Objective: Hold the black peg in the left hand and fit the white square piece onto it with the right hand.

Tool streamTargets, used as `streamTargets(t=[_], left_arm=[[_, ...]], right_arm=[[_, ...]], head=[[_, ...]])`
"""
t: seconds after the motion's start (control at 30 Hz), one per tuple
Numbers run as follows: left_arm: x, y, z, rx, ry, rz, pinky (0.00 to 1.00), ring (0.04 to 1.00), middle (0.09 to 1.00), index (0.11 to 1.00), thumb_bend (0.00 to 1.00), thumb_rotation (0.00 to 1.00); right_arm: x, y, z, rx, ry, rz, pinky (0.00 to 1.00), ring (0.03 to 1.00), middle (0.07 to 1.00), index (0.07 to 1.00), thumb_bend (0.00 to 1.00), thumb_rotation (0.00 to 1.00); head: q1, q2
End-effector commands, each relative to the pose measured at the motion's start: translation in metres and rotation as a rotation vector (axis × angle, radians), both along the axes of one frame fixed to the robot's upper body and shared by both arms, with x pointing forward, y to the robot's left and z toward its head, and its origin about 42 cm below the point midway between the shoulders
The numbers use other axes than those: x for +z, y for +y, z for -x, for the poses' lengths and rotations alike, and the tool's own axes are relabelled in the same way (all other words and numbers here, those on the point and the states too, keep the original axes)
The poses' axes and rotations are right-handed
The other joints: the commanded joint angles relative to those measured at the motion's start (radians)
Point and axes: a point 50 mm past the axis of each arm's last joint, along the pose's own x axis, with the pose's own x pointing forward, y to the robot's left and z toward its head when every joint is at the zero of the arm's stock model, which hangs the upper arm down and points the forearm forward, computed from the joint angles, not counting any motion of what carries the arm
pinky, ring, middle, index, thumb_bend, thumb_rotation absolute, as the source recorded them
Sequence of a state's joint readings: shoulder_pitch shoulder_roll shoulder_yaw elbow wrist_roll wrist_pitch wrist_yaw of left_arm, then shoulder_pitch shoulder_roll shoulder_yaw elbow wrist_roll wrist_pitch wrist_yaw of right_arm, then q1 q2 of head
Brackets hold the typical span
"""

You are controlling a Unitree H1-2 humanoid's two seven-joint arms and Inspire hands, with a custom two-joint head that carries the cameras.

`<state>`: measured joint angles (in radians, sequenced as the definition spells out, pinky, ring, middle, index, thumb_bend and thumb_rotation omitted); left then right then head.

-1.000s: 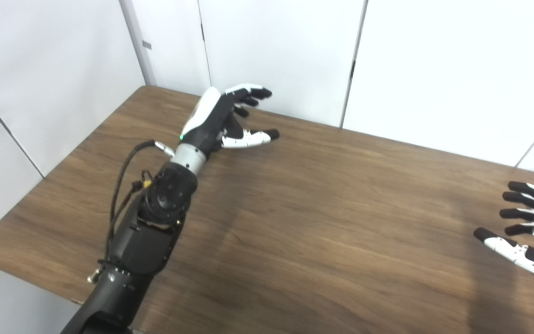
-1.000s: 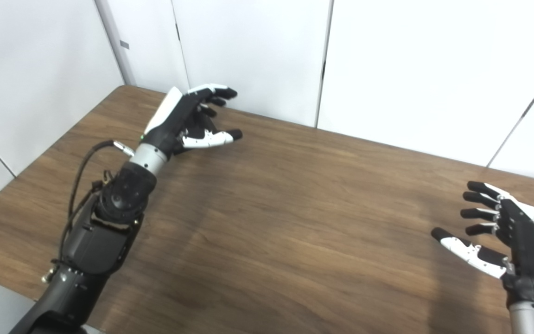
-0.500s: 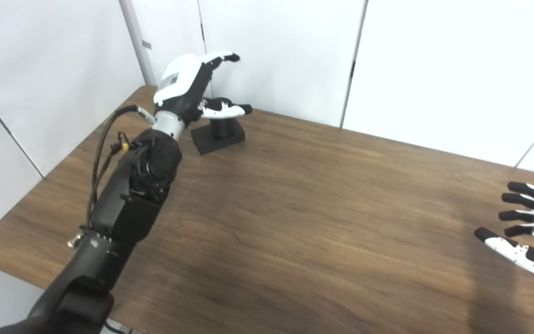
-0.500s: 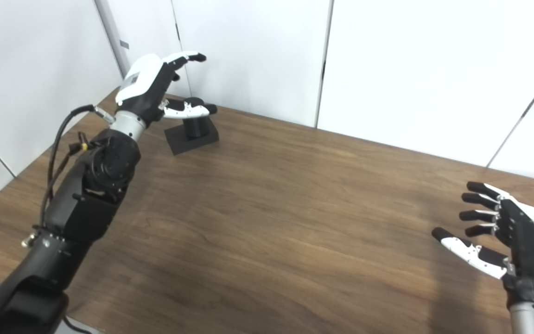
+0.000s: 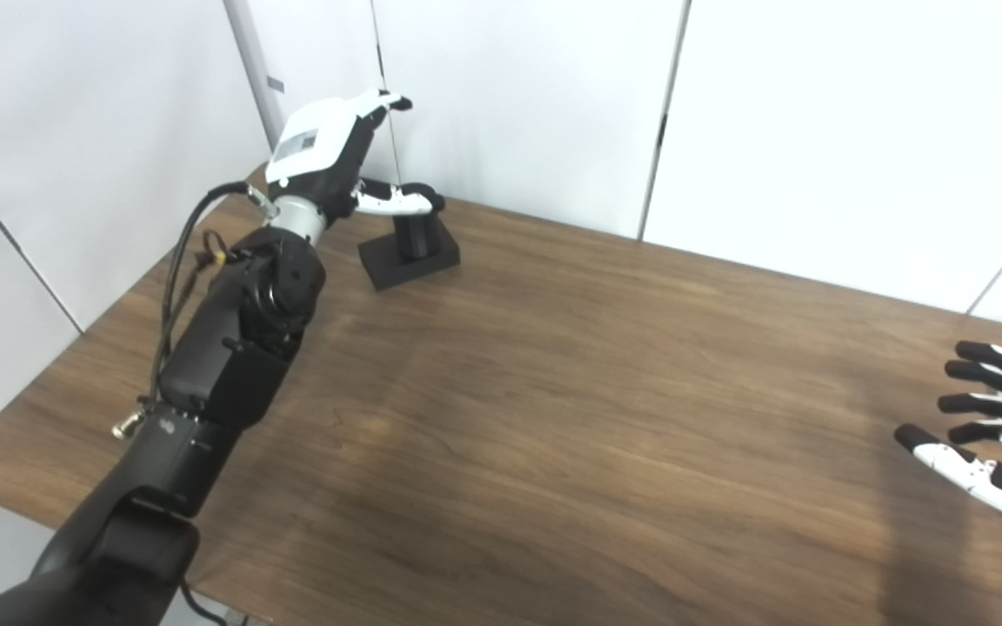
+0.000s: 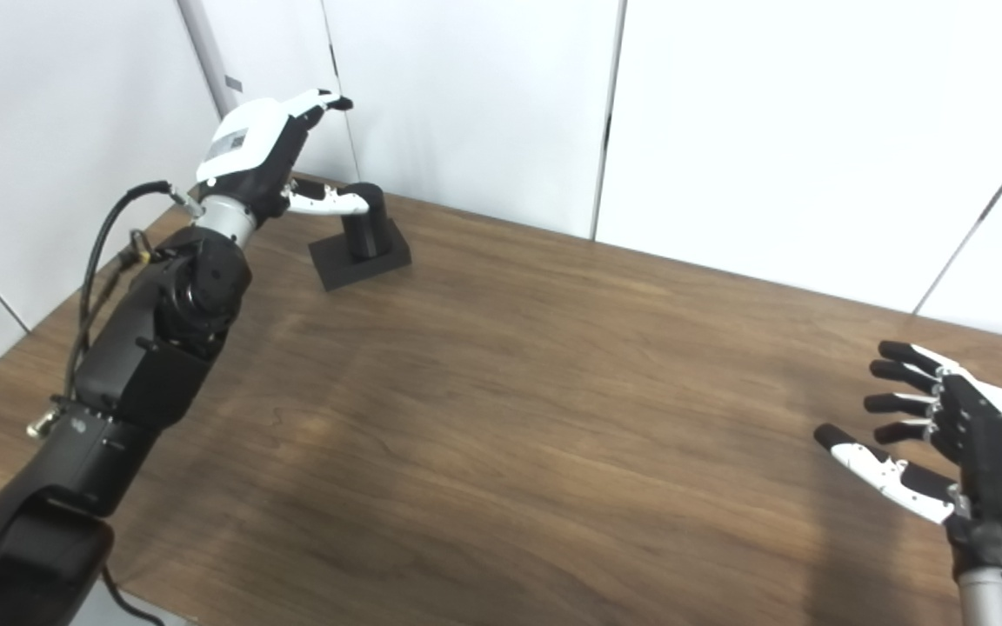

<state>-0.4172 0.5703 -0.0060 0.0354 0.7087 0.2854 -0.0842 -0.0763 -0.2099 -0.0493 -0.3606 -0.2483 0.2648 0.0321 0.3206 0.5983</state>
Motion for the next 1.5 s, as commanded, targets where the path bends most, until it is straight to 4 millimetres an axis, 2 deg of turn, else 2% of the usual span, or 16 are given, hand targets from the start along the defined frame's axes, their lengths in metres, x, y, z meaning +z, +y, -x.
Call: streamTargets(t=[0.0, 0.23, 0.5, 1.03, 1.47], left_arm=[[0.032, 0.006, -0.009, 0.025, -0.08, -0.058, 0.77, 0.942, 0.958, 0.879, 0.94, 0.41], [0.023, 0.015, -0.017, 0.08, -0.053, -0.087, 0.84, 0.993, 0.97, 0.858, 0.96, 0.44], [0.015, 0.018, -0.022, 0.125, 0.068, -0.072, 0.9, 1.0, 1.0, 0.873, 0.98, 0.48], [-0.01, 0.031, -0.028, 0.179, 0.199, -0.068, 0.88, 1.0, 1.0, 0.853, 1.0, 0.52], [-0.023, 0.031, -0.029, 0.192, 0.27, -0.053, 0.9, 1.0, 1.0, 0.856, 1.0, 0.49]], right_arm=[[0.022, 0.002, -0.001, 0.006, -0.105, 0.01, 0.48, 0.608, 0.715, 0.74, 0.56, 0.0], [0.023, 0.003, 0.001, 0.008, -0.109, 0.005, 0.47, 0.61, 0.718, 0.739, 0.56, 0.0], [0.024, 0.004, 0.002, 0.01, -0.11, -0.006, 0.48, 0.618, 0.723, 0.746, 0.56, 0.0], [0.024, 0.003, 0.002, 0.005, -0.111, -0.004, 0.47, 0.618, 0.723, 0.744, 0.55, 0.0], [0.025, 0.002, 0.003, 0.003, -0.114, -0.009, 0.46, 0.603, 0.719, 0.737, 0.56, 0.0]], head=[[0.001, 0.001], [-0.001, 0.002], [-0.002, 0.008], [-0.004, 0.015], [-0.01, 0.022]])
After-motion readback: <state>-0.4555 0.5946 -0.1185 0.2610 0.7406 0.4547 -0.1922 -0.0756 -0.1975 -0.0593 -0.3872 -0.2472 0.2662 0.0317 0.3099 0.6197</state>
